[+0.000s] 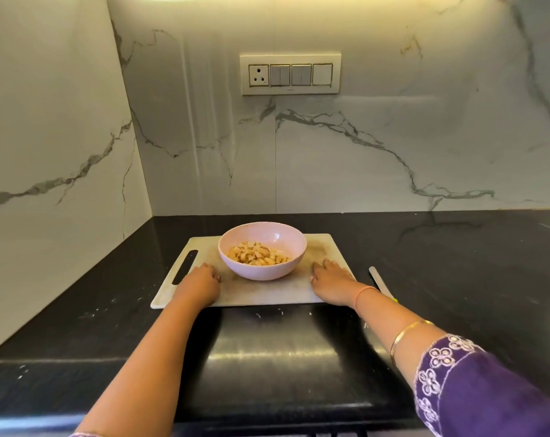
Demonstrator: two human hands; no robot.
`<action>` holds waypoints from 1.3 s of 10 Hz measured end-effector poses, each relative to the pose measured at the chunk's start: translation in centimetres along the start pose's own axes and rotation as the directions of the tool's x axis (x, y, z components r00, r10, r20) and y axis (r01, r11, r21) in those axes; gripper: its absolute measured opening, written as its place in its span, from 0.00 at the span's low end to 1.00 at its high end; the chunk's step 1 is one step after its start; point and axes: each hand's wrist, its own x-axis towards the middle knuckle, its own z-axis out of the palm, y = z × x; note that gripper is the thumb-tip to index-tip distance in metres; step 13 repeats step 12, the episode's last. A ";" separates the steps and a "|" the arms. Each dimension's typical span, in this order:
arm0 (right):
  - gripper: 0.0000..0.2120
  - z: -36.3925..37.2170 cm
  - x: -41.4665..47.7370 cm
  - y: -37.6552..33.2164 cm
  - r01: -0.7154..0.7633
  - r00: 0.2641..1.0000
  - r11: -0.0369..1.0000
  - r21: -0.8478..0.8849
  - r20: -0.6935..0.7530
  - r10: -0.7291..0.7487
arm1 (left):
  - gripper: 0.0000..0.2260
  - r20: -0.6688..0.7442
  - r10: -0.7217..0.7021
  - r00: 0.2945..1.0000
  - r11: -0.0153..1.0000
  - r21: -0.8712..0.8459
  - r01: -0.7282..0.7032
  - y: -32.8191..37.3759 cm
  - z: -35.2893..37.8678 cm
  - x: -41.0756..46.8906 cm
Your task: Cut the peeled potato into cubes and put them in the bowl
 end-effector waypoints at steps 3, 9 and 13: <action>0.22 1.5 -6.7 -0.7 -0.007 0.999 1.000 0.016 -0.049 0.007 | 0.18 0.002 0.090 0.996 0.996 0.003 -0.090 -1.9 -0.2 -6.4; 0.23 2.3 -14.1 -1.0 -0.074 0.997 0.997 0.036 -0.022 0.075 | 0.18 0.008 0.084 0.996 0.996 -0.019 -0.084 -2.1 -0.7 -13.0; 0.18 0.7 -14.7 -2.9 -0.141 0.956 0.969 0.204 -0.228 0.187 | 0.14 -0.002 -0.019 1.000 1.000 -0.024 0.018 -3.3 -2.2 -12.5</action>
